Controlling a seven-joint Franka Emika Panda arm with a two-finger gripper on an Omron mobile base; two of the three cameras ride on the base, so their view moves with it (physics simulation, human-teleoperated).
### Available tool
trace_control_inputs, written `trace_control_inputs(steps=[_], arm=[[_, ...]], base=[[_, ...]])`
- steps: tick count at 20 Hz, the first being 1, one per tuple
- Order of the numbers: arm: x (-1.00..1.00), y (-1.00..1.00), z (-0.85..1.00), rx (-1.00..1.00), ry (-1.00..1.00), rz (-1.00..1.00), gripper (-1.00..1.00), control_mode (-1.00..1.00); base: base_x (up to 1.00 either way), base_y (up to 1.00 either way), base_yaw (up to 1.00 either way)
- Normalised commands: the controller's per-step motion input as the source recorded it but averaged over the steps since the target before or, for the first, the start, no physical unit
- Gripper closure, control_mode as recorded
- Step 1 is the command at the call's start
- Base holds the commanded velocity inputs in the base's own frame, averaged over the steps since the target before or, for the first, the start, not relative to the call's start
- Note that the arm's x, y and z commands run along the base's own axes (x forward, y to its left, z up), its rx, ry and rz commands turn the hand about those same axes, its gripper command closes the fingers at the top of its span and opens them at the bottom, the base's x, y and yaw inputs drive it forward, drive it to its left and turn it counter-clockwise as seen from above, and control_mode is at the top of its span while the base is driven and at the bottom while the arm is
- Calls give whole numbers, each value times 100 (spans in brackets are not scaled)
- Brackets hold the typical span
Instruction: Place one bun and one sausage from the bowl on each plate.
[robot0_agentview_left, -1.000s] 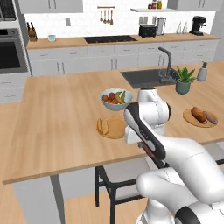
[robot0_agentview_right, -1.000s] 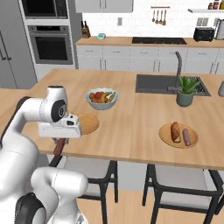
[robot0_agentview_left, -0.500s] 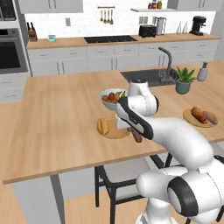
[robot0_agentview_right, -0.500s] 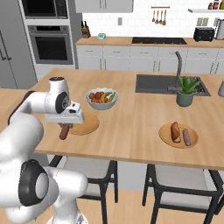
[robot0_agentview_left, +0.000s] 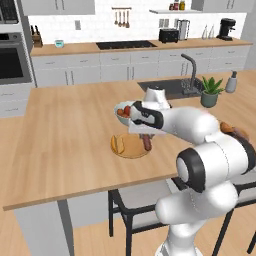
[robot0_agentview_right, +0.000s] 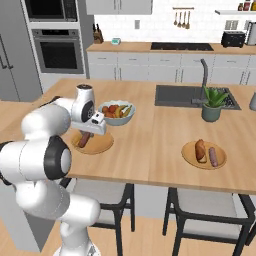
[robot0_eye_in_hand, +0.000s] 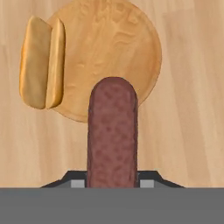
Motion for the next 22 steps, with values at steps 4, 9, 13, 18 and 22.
trace_control_inputs(steps=[4,9,13,18,22], arm=[[100,0,-68,1,4,-1,100,-100],[88,4,-54,0,1,0,100,-100],[54,23,-13,0,0,0,100,-100],[-18,7,-30,0,3,-4,100,-100],[-6,1,-11,0,0,-2,-100,-100]], base=[[0,0,0],[0,0,0],[0,0,0],[0,0,0],[0,0,0]])
